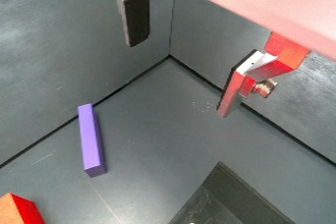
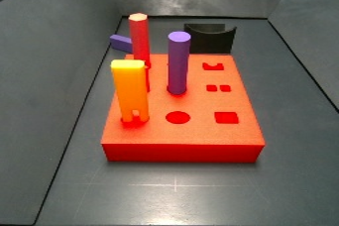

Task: Pick up the rectangle object. Move up. Place the rectangle object on the fixture. Regrasp the rectangle object. Move to above the board. Insert the rectangle object.
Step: Pick up the rectangle object.

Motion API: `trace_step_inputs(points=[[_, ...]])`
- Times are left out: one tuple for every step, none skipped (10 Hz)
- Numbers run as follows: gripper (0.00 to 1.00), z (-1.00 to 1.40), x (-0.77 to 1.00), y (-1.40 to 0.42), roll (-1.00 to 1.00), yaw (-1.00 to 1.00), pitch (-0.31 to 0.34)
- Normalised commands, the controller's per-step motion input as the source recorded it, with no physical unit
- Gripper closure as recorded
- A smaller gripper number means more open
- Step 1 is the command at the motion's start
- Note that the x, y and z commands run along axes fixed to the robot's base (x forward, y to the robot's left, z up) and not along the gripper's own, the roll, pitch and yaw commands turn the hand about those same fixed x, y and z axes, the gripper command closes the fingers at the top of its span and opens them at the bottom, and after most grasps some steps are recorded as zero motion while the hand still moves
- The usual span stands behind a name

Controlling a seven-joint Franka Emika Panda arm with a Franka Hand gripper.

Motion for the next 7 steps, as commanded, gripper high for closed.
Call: trace_step_inputs(points=[[0.0,0.0,0.0,0.0,0.0,0.0,-0.006],[0.0,-0.03,0.0,0.0,0.0,0.0,0.0],[0.0,-0.17,-0.13,0.0,-0.03,0.03,-0.064],[0.0,-0.44,-0.36,-0.23,-0.01,0.52,-0.074],[0.0,-0.37,-0.17,-0.38,0.06,0.84,0.0],[0.0,-0.42,-0.17,-0.39,0.09,0.85,0.0],[0.0,-0.47,-0.15,-0.41,0.09,0.83,0.0]])
